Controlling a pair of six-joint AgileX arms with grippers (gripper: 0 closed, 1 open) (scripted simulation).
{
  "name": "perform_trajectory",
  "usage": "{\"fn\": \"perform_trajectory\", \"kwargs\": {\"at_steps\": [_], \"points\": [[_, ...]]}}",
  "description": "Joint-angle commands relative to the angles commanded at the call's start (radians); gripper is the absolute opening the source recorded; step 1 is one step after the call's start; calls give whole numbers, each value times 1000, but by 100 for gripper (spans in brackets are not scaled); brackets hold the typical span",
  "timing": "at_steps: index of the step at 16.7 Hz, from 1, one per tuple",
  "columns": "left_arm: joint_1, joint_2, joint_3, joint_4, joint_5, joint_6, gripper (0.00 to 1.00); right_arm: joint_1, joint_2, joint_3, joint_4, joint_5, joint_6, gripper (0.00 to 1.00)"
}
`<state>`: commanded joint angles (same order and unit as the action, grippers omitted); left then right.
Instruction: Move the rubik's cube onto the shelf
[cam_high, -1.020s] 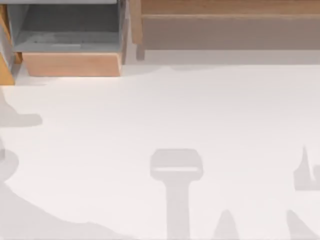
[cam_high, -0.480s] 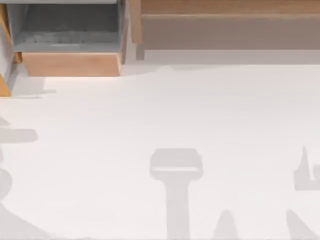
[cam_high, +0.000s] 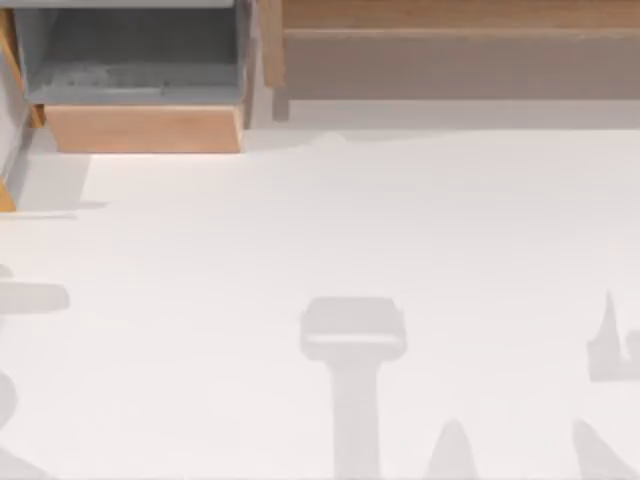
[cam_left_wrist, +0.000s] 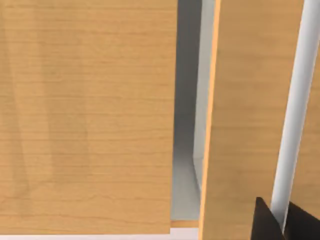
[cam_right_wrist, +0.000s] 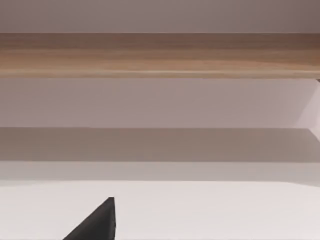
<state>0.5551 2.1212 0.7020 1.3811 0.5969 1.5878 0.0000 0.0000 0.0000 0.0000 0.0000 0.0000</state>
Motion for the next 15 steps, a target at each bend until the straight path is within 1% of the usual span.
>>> {"fn": "perform_trajectory", "kwargs": {"at_steps": [3,8,12,15], "points": [[28,-17,-42,26,24,6,0,0,0,0,0,0,0,100],[118,-79,-203,114,117,5,0,0,0,0,0,0,0,100],[128,-85,-215,124,126,7,0,0,0,0,0,0,0,100],[128,-85,-215,124,126,7,23,0,0,0,0,0,0,100]]}}
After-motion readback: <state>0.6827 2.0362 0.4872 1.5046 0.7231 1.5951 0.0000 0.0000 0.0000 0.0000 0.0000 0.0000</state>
